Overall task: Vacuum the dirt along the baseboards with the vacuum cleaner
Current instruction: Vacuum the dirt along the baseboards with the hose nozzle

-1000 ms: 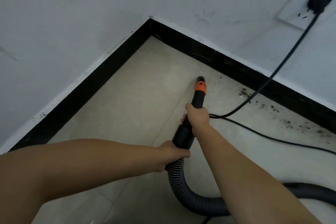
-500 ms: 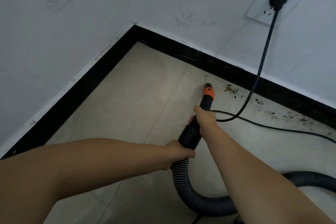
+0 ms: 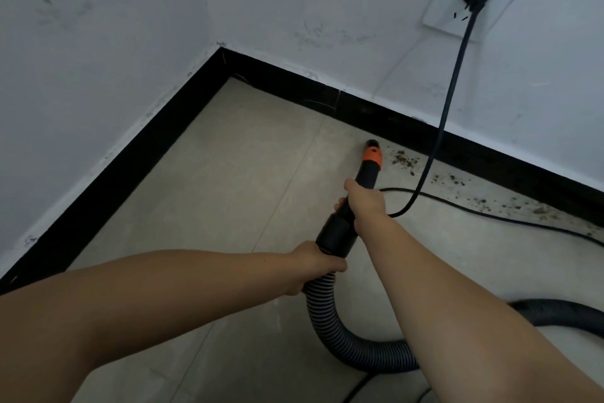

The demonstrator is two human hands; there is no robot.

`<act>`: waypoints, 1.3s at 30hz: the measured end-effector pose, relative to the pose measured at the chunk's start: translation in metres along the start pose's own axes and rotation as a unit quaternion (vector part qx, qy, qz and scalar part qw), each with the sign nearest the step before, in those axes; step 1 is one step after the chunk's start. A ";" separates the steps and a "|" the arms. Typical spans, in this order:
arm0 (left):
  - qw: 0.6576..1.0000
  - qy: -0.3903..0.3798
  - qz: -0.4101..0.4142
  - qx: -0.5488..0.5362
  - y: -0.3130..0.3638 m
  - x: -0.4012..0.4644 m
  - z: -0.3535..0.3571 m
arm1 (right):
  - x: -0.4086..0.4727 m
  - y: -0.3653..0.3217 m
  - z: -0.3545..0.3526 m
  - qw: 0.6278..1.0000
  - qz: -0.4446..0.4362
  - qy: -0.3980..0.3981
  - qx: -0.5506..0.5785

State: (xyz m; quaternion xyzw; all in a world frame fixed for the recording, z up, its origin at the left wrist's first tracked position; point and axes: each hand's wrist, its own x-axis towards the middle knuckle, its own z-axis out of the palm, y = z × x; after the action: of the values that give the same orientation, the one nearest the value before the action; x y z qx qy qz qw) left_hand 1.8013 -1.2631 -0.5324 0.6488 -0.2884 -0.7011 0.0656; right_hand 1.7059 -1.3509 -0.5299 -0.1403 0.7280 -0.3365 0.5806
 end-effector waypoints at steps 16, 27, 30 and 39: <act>0.999 0.025 0.001 -0.046 0.001 0.002 -0.003 | 0.007 -0.004 0.014 0.999 -0.008 -0.030 -0.030; 0.984 0.106 0.043 -0.134 -0.047 -0.056 0.011 | -0.075 0.008 0.030 0.968 -0.098 -0.169 -0.155; 0.992 0.065 0.056 -0.097 -0.050 -0.085 0.012 | -0.107 0.003 0.012 0.967 -0.111 -0.173 -0.151; 0.963 -0.140 0.187 0.132 -0.054 -0.119 0.032 | -0.207 0.006 -0.085 0.968 -0.242 -0.064 -0.007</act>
State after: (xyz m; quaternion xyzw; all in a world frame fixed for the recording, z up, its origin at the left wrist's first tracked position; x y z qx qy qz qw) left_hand 1.8037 -1.1528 -0.4555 0.4815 -0.5011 -0.7158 0.0684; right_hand 1.6865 -1.1958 -0.3694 -0.3372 0.6364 -0.4522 0.5262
